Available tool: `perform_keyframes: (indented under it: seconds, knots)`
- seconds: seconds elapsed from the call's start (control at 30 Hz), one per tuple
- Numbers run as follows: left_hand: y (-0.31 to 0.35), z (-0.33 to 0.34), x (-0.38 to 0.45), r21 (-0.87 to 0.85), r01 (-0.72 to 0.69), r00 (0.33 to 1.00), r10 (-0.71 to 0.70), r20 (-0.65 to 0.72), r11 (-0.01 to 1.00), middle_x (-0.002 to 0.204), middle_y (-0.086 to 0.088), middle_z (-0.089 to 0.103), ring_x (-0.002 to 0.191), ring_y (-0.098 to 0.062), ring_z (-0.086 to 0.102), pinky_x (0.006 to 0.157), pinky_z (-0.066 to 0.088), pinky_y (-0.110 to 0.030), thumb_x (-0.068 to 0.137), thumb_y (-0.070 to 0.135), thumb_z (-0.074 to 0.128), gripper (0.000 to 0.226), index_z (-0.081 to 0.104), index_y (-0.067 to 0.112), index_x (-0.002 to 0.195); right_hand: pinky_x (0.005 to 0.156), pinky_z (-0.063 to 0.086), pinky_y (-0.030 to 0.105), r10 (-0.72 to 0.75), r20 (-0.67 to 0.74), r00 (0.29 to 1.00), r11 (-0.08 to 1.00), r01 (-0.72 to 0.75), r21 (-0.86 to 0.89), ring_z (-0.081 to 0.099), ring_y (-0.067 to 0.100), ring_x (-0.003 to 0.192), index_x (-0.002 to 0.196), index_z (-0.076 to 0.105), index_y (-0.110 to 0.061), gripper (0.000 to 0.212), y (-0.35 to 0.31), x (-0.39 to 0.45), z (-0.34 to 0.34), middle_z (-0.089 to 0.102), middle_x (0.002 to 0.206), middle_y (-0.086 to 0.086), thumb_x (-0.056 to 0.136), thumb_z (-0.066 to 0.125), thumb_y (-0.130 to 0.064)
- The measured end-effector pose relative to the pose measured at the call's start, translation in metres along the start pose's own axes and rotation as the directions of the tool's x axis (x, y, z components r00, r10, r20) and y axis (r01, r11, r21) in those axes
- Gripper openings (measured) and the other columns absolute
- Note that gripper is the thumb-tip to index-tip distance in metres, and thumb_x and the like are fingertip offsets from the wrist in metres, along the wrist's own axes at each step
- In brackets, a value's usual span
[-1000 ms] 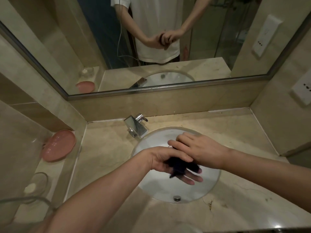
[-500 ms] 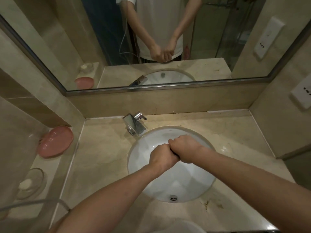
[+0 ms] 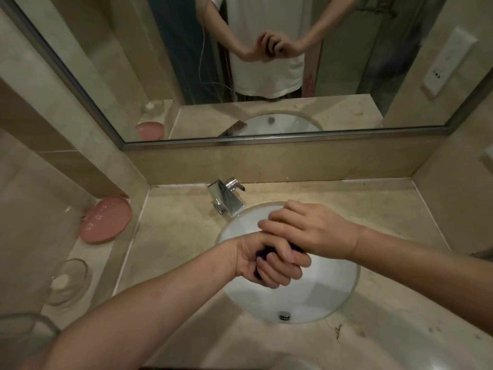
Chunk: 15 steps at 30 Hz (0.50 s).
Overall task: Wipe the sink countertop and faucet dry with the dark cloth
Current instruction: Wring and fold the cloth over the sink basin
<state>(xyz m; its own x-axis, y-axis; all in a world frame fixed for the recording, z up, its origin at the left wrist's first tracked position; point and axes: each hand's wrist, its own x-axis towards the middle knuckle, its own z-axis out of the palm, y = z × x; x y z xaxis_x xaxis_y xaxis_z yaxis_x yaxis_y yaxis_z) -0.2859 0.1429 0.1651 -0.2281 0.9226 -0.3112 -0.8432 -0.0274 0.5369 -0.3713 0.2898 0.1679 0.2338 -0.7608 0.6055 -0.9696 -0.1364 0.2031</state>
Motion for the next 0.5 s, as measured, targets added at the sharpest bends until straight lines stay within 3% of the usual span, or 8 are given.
perform_keyframes:
  seconds: [0.07,0.13,0.2,0.27,0.33,0.4,0.5]
  knots:
    - [0.006,0.002,-0.005,0.02,0.017,0.97,-0.012,-0.242,1.0,0.047,0.012,0.032,0.036,-0.004,0.021,0.036,0.016,-0.014,0.083,0.014,0.062,0.03,0.046,0.026,0.06,0.043,0.036,0.029,0.024,0.153,0.988,0.998,-0.014,-0.061,0.053,0.02,0.062,0.111,0.061,-0.008,0.022,0.006,0.003,-0.005,0.06,0.081,0.003,0.09,0.063,-0.008]
    - [0.012,0.002,-0.007,0.132,0.098,0.847,-0.013,-0.532,0.986,0.047,0.01,0.032,0.035,-0.003,0.02,0.036,0.012,-0.016,0.085,0.012,0.055,0.033,0.037,0.025,0.06,0.038,0.022,0.026,0.105,0.319,0.942,0.994,-0.095,-0.047,0.051,0.021,0.048,0.089,0.064,-0.009,0.023,0.012,0.003,-0.003,0.055,0.067,0.002,0.071,0.077,-0.009]
    - [0.017,-0.002,-0.007,0.218,0.198,0.71,0.014,-0.705,0.956,0.048,0.007,0.031,0.038,-0.006,0.018,0.041,0.008,-0.02,0.087,0.011,0.057,0.038,0.036,0.025,0.058,0.04,0.012,0.022,0.184,0.479,0.858,0.982,-0.179,-0.056,0.048,0.023,0.036,0.073,0.058,-0.011,0.033,0.017,0.007,0.003,0.053,0.056,0.0,0.054,0.085,-0.013]
    - [0.021,-0.008,-0.004,0.305,0.31,0.591,0.069,-0.804,0.901,0.05,0.006,0.033,0.042,-0.01,0.018,0.044,0.01,-0.023,0.086,0.011,0.061,0.031,0.041,0.022,0.064,0.042,0.009,0.021,0.218,0.62,0.754,0.975,-0.192,-0.11,0.055,0.025,0.041,0.075,0.057,-0.014,0.033,0.02,0.014,0.009,0.059,0.058,-0.001,0.055,0.083,-0.016]
    - [0.021,-0.016,0.001,0.388,0.412,0.453,0.185,-0.872,0.824,0.048,0.005,0.037,0.044,-0.014,0.022,0.046,0.014,-0.024,0.079,0.012,0.064,0.017,0.048,0.017,0.074,0.049,0.025,0.028,0.258,0.766,0.589,0.966,-0.18,-0.187,0.067,0.027,0.069,0.094,0.06,-0.016,0.021,0.022,0.024,0.013,0.07,0.081,0.0,0.077,0.07,-0.018]
    - [0.016,-0.03,0.01,0.419,0.455,0.297,0.309,-0.903,0.786,0.047,0.005,0.043,0.045,-0.017,0.032,0.046,0.022,-0.022,0.074,0.012,0.065,0.011,0.054,0.013,0.074,0.061,0.034,0.03,0.287,0.84,0.46,0.957,-0.169,-0.235,0.068,0.028,0.085,0.105,0.063,-0.016,0.019,0.024,0.03,0.019,0.072,0.096,0.003,0.086,0.059,-0.018]
    - [0.007,-0.048,0.024,0.399,0.555,0.111,0.411,-0.905,0.73,0.068,0.003,0.066,0.062,-0.02,0.06,0.056,0.041,-0.03,0.076,0.023,0.067,0.016,0.068,0.016,0.09,0.063,0.039,0.029,0.345,0.873,0.345,0.934,-0.217,-0.283,0.058,0.027,0.075,0.096,0.064,-0.016,0.012,0.026,0.03,0.036,0.07,0.094,0.004,0.086,0.059,-0.016]
